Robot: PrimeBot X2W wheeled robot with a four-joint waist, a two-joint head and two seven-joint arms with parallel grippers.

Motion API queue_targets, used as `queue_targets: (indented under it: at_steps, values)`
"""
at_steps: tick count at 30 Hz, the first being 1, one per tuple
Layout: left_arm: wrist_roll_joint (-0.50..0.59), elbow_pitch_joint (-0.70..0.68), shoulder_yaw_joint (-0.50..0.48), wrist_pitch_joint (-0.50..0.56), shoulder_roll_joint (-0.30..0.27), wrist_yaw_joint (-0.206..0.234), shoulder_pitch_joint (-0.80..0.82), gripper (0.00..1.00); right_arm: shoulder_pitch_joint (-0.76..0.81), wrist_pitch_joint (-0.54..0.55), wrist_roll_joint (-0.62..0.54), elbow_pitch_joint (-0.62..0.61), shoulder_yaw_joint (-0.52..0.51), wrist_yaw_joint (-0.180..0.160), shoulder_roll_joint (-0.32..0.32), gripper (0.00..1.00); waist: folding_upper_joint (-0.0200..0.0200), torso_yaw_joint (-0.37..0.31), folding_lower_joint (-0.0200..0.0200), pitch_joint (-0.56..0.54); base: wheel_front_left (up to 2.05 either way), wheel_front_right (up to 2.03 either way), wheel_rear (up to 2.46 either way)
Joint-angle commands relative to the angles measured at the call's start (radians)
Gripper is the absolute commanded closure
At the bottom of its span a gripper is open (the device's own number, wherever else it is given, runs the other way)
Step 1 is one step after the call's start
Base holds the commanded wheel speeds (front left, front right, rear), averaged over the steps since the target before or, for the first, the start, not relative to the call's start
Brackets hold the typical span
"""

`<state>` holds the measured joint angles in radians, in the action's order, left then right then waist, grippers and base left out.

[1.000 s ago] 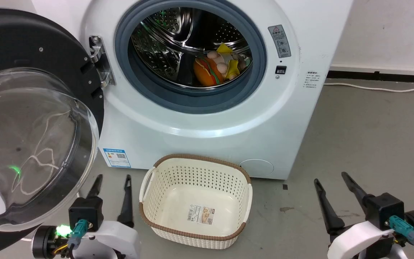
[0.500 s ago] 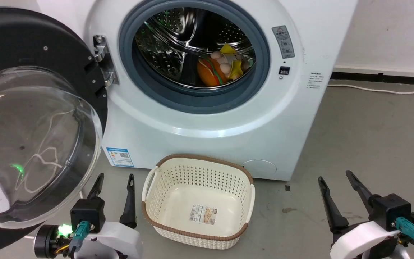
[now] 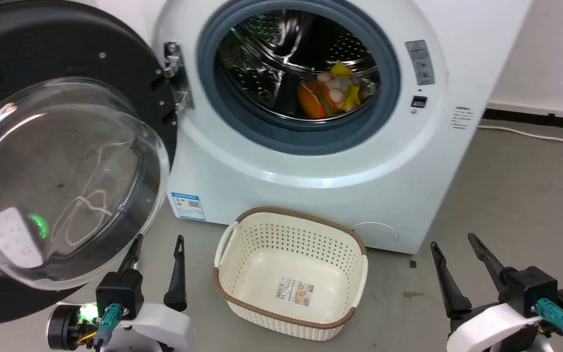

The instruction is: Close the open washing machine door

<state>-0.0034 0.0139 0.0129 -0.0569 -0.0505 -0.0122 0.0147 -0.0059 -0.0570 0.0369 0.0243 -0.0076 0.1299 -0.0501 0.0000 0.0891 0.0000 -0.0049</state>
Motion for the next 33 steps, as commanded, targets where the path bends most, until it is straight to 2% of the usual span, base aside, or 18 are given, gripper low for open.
queue_targets:
  at_steps: [1,9,33]
  values:
    - [-0.004,0.003,-0.001,-0.012,-0.003,-0.004,-0.006,0.00,0.016,-0.012,0.009,0.004,0.002,0.000,0.000,0.00,0.0000,0.018,0.0000,-0.001,0.00,0.00,0.00]
    - [-0.009,0.004,-0.003,-0.029,-0.002,-0.007,-0.012,0.00,0.015,-0.029,0.010,0.011,0.013,0.000,0.000,0.00,0.0000,0.077,0.0000,0.002,0.00,0.00,0.00]
    - [-0.031,-0.023,-0.029,-0.079,0.000,0.014,-0.041,0.00,-0.042,-0.079,0.032,0.076,0.093,0.000,-0.005,0.00,0.0000,0.189,0.0000,0.022,0.00,0.00,0.00]
